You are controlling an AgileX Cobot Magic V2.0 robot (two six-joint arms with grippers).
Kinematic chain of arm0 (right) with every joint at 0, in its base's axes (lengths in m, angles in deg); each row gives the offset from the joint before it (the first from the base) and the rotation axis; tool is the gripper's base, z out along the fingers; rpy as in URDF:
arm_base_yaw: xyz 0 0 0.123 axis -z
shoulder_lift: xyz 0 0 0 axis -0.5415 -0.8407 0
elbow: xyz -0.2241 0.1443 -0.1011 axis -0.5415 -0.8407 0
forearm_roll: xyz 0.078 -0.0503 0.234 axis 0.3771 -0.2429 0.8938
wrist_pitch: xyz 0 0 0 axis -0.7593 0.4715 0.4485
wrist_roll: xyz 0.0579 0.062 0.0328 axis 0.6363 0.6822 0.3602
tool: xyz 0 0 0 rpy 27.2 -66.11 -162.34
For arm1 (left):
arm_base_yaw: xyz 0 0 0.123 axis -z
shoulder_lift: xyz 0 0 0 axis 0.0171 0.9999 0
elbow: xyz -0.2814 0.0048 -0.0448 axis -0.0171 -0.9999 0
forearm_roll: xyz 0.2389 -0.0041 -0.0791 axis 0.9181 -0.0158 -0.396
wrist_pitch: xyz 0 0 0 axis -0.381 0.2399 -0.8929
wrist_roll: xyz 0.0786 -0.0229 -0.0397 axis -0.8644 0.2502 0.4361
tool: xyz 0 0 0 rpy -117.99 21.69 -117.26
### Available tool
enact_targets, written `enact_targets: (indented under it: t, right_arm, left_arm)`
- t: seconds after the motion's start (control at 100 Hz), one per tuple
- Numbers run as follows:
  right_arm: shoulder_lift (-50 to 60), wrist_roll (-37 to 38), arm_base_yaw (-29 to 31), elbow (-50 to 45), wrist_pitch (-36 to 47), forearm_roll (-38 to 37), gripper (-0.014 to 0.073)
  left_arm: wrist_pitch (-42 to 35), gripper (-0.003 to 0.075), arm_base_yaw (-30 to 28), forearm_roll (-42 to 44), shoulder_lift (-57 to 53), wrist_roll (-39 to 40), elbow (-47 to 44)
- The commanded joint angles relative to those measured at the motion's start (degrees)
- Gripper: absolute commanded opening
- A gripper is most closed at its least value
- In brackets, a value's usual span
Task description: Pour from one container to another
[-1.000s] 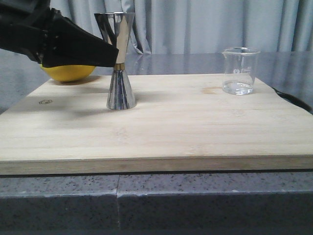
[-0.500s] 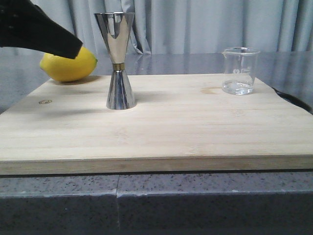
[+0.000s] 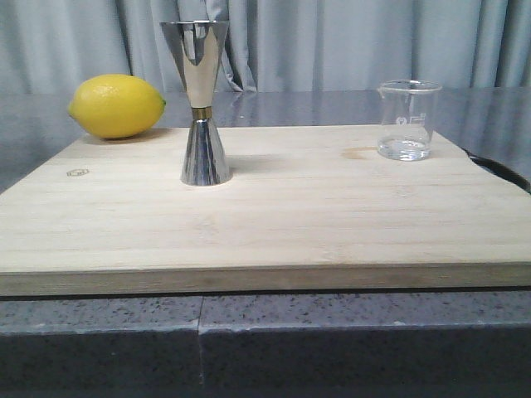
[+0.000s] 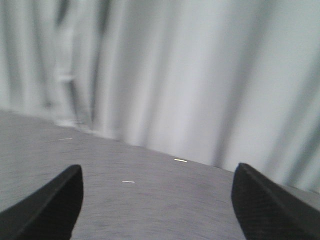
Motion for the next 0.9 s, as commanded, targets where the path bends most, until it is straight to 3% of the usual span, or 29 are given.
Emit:
enact_targets:
  t: [0.0, 0.14, 0.38, 0.48, 0.72, 0.89]
  right_arm:
    - [3.65, 0.9, 0.28, 3.23, 12.18, 2.4, 0.0552]
    - [5.61, 0.13, 0.28, 4.6, 25.05, 2.4, 0.0542]
    - [8.72, -2.5, -3.16, 4.6, 26.87, 2.19, 0.0461]
    - [9.33, -3.89, -7.23, 4.6, 29.92, 2.19, 0.0458]
    - [9.77, -9.42, -20.76, 4.6, 47.77, 2.19, 0.0458]
    - [11.83, -9.51, -27.29, 4.6, 49.23, 2.19, 0.0458]
  left_arm:
    - [-9.22, 0.0511, -1.26, -0.39, -3.64, 9.53, 3.68]
    - [-16.81, 0.0483, -1.77, 8.47, -6.06, 19.38, 4.9]
    - [-15.77, 0.0462, -1.77, 20.37, -10.98, 31.57, 4.9]
    - [-13.52, 0.0462, -1.77, 24.83, -13.73, 34.48, 4.9]
    - [-10.22, 0.0462, -1.77, 31.97, -21.45, 39.9, 4.44]
    - [-9.89, 0.0462, -1.77, 31.94, -26.65, 40.9, 2.37]
